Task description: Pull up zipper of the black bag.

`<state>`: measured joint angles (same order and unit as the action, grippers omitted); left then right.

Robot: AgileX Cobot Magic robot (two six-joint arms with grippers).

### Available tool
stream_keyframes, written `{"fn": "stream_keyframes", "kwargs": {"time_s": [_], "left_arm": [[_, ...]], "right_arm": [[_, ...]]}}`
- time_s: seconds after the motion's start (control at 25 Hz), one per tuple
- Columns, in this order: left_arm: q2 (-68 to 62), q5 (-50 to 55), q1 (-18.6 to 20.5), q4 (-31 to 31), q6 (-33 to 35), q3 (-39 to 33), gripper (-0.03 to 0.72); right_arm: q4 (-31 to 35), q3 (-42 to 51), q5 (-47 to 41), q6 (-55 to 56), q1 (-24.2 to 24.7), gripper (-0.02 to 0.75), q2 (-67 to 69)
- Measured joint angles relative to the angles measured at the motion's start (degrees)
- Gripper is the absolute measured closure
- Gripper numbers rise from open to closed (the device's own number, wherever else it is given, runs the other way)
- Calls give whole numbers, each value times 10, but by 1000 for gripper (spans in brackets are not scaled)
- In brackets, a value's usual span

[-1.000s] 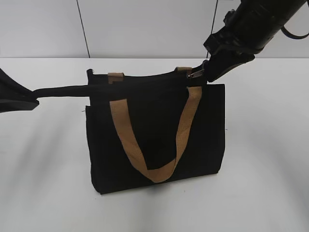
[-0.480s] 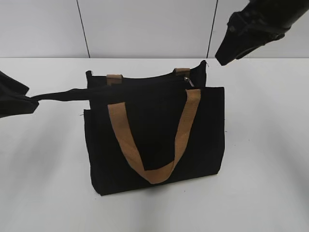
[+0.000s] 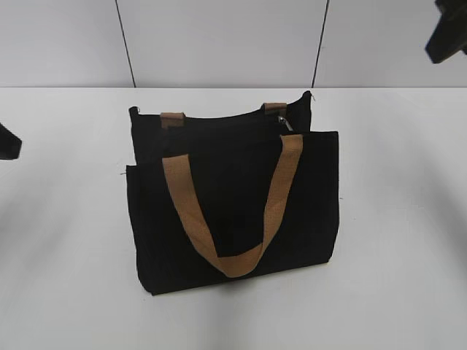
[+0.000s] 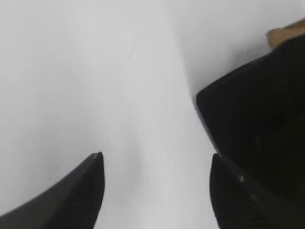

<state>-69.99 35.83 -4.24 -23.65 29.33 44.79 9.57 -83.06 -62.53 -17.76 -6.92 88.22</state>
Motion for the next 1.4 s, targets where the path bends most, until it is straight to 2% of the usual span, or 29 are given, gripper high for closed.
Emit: {"fn": "stream_keyframes", "kwargs": {"time_s": [0.08,0.2,0.4,0.48,0.64,0.8,0.88,1.12,1.4], "left_arm": [[0,30,11,59,-99,20,180],[0,96,39,118,-175,54,185],[0,196,100,145,-208,91,209],[0,213,109,150,-208,91,215],[28,211,87,150,-196,87,218],[112,180,23,150,-178,53,218],[163,177,5,147,-179,27,218],[314,177,1,146,-199,-49,221],[467,210,1,146,-200,-126,221]], "right_arm": [[-6,0,-6,6,36,358,-8],[-11,0,-16,8,82,358,-27],[-13,10,-33,10,117,358,-76],[-6,31,-32,10,118,358,-105],[14,112,-18,10,118,358,-179],[17,219,10,10,118,358,-270],[17,270,23,10,118,358,-316],[18,414,42,10,118,358,-467],[21,525,39,12,118,358,-581]]}}
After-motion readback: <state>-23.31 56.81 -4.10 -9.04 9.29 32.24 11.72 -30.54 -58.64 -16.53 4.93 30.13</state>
